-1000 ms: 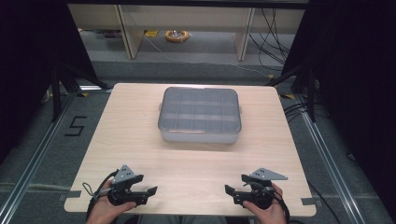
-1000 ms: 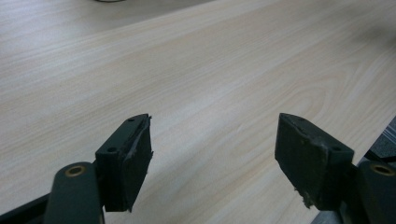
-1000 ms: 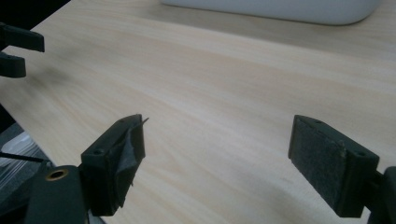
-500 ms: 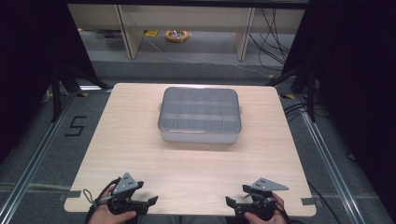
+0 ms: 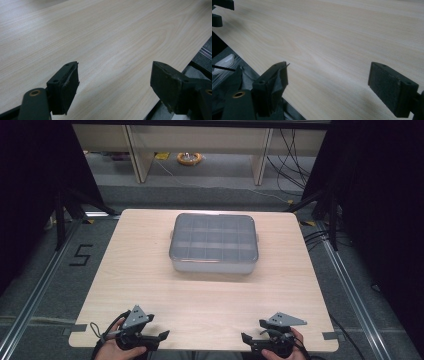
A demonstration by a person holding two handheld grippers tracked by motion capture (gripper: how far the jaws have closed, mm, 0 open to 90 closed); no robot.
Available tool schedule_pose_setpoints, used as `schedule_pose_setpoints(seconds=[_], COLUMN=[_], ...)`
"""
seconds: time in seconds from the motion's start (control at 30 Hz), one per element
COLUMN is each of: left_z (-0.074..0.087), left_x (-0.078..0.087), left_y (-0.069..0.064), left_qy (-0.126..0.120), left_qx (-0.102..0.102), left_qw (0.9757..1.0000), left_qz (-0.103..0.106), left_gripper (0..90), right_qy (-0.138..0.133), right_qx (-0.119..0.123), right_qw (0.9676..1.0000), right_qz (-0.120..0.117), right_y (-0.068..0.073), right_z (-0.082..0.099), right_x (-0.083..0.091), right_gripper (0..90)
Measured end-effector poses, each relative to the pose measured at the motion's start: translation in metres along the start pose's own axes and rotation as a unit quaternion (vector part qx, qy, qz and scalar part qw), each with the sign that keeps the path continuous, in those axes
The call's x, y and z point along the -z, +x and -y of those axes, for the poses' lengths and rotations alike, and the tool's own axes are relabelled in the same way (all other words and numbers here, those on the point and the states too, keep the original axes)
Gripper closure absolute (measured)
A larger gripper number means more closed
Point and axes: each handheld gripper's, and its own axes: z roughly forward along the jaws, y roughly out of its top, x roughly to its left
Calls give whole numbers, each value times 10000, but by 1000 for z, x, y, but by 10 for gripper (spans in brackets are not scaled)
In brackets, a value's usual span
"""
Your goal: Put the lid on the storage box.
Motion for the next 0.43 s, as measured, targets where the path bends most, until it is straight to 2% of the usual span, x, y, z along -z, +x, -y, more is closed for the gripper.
schedule_pose_setpoints(seconds=[0.03,0.13,0.2,0.23,0.27,0.33,0.37,0.4,0.43], left_z=[0,0,0,0,0,0,0,0,0], left_x=[1,0,0,0,0,0,0,0,0], left_y=[1,1,0,0,0,0,1,2,2], left_qy=[61,48,10,10,4,7,37,126,126], left_qx=[-48,-62,0,0,-4,-9,-30,-18,-18], left_qw=[10000,10000,10000,10000,10000,10000,10000,9999,9999], left_qz=[-5,-40,-9,-9,-5,-3,-11,25,25], left_gripper=[226,226,226,226,227,227,227,227,227], right_qy=[-34,-31,-21,41,3,40,-18,12,12], right_qx=[85,89,103,-169,-129,-172,-97,109,109], right_qw=[10000,9999,9999,9998,9999,9998,9999,9999,9999], right_qz=[30,40,101,27,-47,-28,-38,54,54], right_y=[-1,-1,-2,2,1,2,1,-4,-4], right_z=[0,0,0,1,0,0,1,0,0], right_x=[0,0,-1,-1,0,0,-1,-1,-1], right_gripper=[175,175,175,175,175,174,174,174,174])
